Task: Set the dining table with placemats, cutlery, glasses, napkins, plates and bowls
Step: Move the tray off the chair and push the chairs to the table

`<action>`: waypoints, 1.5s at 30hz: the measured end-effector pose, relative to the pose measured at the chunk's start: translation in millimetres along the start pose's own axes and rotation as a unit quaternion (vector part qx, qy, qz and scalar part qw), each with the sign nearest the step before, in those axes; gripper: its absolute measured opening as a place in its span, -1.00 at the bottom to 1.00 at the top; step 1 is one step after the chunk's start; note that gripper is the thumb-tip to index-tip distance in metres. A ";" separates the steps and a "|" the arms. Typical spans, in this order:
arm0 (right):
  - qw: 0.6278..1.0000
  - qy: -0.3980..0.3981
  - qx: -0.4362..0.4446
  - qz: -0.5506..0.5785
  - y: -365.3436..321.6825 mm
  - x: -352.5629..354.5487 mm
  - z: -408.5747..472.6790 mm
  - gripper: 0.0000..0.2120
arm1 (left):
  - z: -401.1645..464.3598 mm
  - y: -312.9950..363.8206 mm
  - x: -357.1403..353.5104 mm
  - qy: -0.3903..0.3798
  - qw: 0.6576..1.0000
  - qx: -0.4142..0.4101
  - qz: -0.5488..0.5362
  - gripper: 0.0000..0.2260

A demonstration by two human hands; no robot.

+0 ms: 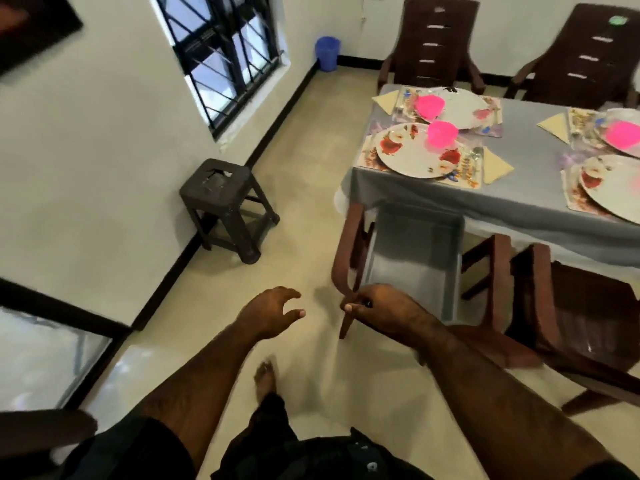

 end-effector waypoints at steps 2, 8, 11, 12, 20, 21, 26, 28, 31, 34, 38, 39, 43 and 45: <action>0.999 -0.026 0.005 -0.027 -22.5 -3.0 56.8 -0.59 | 21.7 -54.9 10.3 -0.009 0.999 0.029 -0.033 -0.48; 0.996 -0.071 -0.047 0.025 -47.8 -21.1 192.7 -0.57 | 55.9 -199.5 35.3 -0.069 0.991 0.103 -0.057 -0.54; 0.992 -0.077 -0.093 0.020 -43.7 -23.5 228.5 -0.58 | 76.4 -255.9 59.5 -0.100 0.985 0.132 -0.045 -0.56; 0.991 -0.071 -0.107 0.023 -40.2 -20.7 240.1 -0.57 | 90.6 -269.7 72.4 -0.104 0.984 0.134 -0.048 -0.56; 0.976 -0.083 -0.195 0.056 21.3 -4.7 314.5 -0.58 | 250.9 -285.7 165.8 -0.059 0.976 0.150 -0.147 -0.61; 0.975 -0.086 -0.198 0.061 31.4 -5.3 326.8 -0.58 | 273.4 -285.5 172.1 -0.059 0.972 0.162 -0.161 -0.63; 0.967 -0.102 -0.217 0.086 69.4 14.5 411.3 -0.57 | 385.3 -275.2 207.4 -0.064 0.967 0.179 -0.168 -0.74; 0.964 -0.112 -0.214 0.110 78.2 35.7 451.5 -0.56 | 423.4 -269.5 225.0 -0.079 0.962 0.198 -0.172 -0.81; 0.969 -0.106 -0.191 0.115 82.9 91.1 513.8 -0.57 | 473.6 -265.3 255.4 -0.062 0.940 0.248 -0.225 -0.82; 0.970 -0.072 -0.173 0.152 76.9 168.1 574.2 -0.59 | 525.2 -250.7 282.0 -0.059 0.918 0.282 -0.274 -0.84; 0.960 0.021 -0.164 0.224 119.4 243.5 659.8 -0.58 | 619.6 -228.5 306.6 -0.095 0.920 0.269 -0.267 -0.85; 0.955 0.028 -0.165 0.246 130.3 255.2 674.9 -0.58 | 642.8 -225.8 312.0 -0.099 0.921 0.270 -0.264 -0.86; 0.935 0.055 -0.215 0.275 167.9 323.1 733.5 -0.65 | 770.6 -200.6 336.4 -0.099 0.925 0.260 -0.260 -0.85; 0.921 0.056 -0.247 0.296 190.1 351.7 760.3 -0.63 | 837.2 -172.7 358.0 -0.105 0.930 0.240 -0.258 -0.83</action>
Point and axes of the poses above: each hand's wrist, its own z-axis towards the middle knuckle, its own x-axis out of the back of the hand, y = z × x, the point moved 7 cm from there along z, towards the middle knuckle, and after that the axes turned 10 degrees about x, right-handed, at the moved point
